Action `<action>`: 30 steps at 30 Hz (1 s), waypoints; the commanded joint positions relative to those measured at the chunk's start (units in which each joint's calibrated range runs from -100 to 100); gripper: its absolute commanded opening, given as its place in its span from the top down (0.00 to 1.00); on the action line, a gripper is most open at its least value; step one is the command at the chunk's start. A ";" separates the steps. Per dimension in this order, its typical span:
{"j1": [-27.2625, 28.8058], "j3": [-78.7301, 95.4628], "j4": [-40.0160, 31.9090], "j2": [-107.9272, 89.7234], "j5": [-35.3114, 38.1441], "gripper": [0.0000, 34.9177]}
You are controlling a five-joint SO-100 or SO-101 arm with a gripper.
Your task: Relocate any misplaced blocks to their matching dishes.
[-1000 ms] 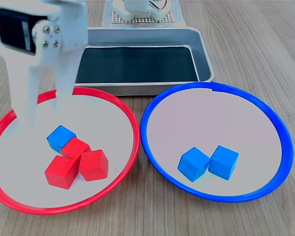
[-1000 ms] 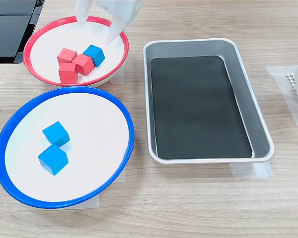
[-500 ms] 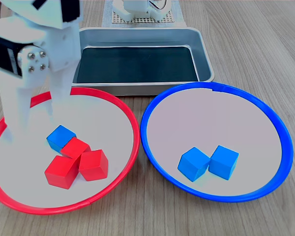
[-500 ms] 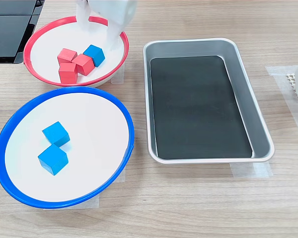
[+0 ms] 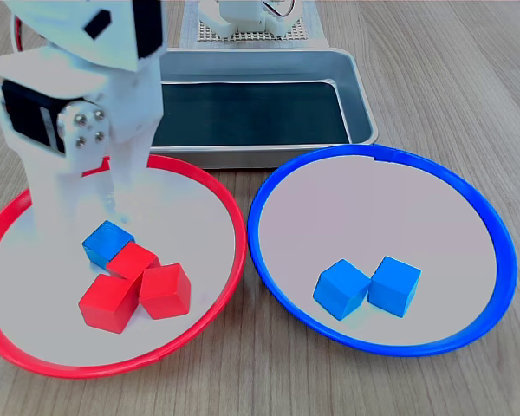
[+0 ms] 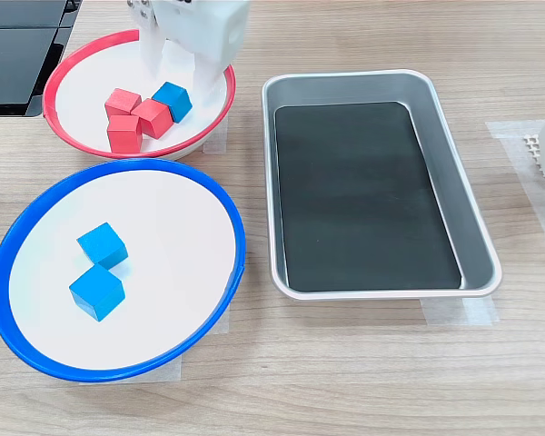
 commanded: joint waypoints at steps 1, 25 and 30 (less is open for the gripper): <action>-0.66 -3.01 0.19 0.32 -0.24 0.51; 0.19 -5.01 -2.28 4.33 0.10 0.78; 0.19 -4.46 -2.28 3.73 0.20 0.90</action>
